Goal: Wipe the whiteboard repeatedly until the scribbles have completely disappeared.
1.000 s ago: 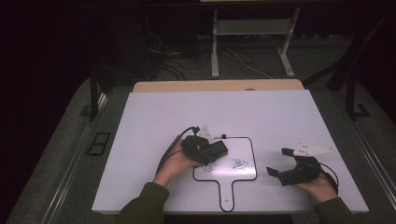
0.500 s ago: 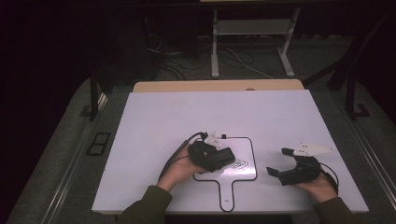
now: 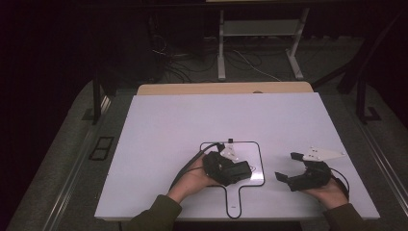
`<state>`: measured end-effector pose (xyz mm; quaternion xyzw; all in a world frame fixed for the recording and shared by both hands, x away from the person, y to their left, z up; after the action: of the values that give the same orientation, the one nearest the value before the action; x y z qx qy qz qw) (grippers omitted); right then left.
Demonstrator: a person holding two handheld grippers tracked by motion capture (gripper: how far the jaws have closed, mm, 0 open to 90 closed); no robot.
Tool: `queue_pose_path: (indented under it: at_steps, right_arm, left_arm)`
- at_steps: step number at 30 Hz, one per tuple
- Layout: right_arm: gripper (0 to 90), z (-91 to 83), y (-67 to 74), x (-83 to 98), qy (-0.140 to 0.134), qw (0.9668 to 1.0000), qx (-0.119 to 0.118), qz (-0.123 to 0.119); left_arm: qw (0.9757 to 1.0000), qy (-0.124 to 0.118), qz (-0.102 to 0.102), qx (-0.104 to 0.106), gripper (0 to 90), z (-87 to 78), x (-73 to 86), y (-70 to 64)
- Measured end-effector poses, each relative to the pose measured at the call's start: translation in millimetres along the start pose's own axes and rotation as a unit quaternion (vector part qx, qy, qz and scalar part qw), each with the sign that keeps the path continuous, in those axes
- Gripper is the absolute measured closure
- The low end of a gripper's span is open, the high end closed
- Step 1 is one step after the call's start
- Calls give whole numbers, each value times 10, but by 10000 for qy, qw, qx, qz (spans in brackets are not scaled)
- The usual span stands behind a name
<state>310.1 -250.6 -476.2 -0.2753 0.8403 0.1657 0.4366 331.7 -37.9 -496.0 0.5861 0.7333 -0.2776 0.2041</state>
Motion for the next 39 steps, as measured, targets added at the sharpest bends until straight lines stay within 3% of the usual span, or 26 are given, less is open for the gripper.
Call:
queue_pose_path:
  at_steps: [6, 10, 15, 21, 27, 33, 36, 39]
  right_arm:
    - [10, -3, -10, 0, -14, 10000, 7, -14]
    - [10, -3, -9, 0, -11, 10000, 6, -16]
    - [10, -3, -4, 3, 12, 10000, -1, -1]
    - [10, 1, -4, 4, 15, 10000, 4, -4]
    - [10, 8, 1, 4, 13, 10000, -6, -23]
    - [10, 8, 0, 4, 12, 10000, 1, -21]
    - [10, 7, 1, 4, 12, 10000, -1, -24]
    - [10, 4, -3, 5, 17, 10000, 2, -20]
  left_arm:
    - [9991, -111, -314, -278, 394, -173, 136, 278]
    - [9968, -223, -592, -487, 394, -298, 248, 441]
    - [9954, -222, -692, -630, 394, -401, 348, 544]
    - [9966, -163, -583, -557, 394, -363, 331, 422]
    - [9992, -102, -273, -279, 394, -244, 259, 152]
    - [10000, -32, 47, -28, 394, -96, 157, -131]
    - [10000, -50, 35, -5, 394, -95, 154, -126]
    - [9999, -51, 5, -114, 394, -146, 191, -40]
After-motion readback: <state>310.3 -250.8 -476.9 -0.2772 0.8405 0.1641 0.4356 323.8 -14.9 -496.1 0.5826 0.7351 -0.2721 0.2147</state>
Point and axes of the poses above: each handheld gripper's, and its own axes: z roughly forward along the jaws, x roughly out of its underside, y roughly to its left, the point moved 8 cm from there along z, roughly forward along the jaws, and after that the axes turned 8 degrees about x, right-handed, at the moved point
